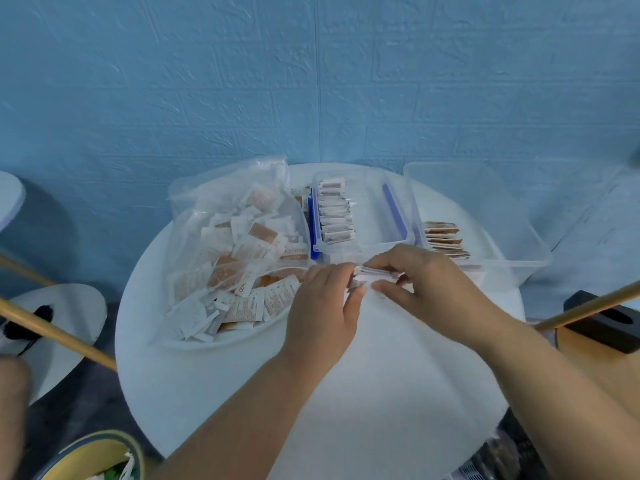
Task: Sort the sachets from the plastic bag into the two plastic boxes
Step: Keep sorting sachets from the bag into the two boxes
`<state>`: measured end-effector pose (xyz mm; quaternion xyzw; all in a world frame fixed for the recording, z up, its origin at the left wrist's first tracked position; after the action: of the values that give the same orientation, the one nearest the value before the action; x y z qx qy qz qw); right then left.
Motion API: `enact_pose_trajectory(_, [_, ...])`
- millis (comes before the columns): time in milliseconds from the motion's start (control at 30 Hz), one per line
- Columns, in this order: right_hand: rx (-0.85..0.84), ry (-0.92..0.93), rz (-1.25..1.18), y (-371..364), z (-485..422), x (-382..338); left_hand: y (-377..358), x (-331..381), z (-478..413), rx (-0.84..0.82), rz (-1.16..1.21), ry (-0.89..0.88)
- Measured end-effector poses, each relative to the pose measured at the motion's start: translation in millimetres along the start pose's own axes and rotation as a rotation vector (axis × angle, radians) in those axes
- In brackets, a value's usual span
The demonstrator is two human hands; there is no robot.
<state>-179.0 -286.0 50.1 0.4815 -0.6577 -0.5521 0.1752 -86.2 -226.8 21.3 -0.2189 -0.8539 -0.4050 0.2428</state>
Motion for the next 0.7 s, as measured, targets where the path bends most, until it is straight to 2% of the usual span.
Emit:
enact_pose_trajectory(133, [-0.054,0.023,0.055,21,-30,13,1,5,-32,0.043,0.047,-0.014])
enact_pose_trajectory(233, [-0.060,-0.059,-0.008,26,-46,37,1,-8,-41,0.112,-0.035,0.004])
enact_pose_trajectory(300, [-0.031,-0.136,-0.070,28,-53,55,-4,-18,-41,0.099,-0.113,-0.002])
enact_pose_trajectory(400, [-0.021,-0.208,-0.130,24,-59,73,-5,-27,-40,0.089,-0.086,-0.053])
enact_pose_trajectory(567, [-0.011,-0.216,-0.207,21,-71,78,3,-33,-46,0.102,-0.053,-0.129])
enact_pose_trajectory(700, [-0.084,-0.167,-0.100,10,-82,75,6,-36,-44,0.132,-0.026,-0.127])
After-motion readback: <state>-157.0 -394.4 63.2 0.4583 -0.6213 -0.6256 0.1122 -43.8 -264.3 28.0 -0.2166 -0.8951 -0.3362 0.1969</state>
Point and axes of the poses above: each hand's wrist, its own z-axis away from the middle knuckle, its own y-axis out of the back of the hand, x = y × z, the point moved 9 cm from there along -z, towards the middle knuckle, and after that the axes turned 13 degrees about z, right-handed, at the moved point
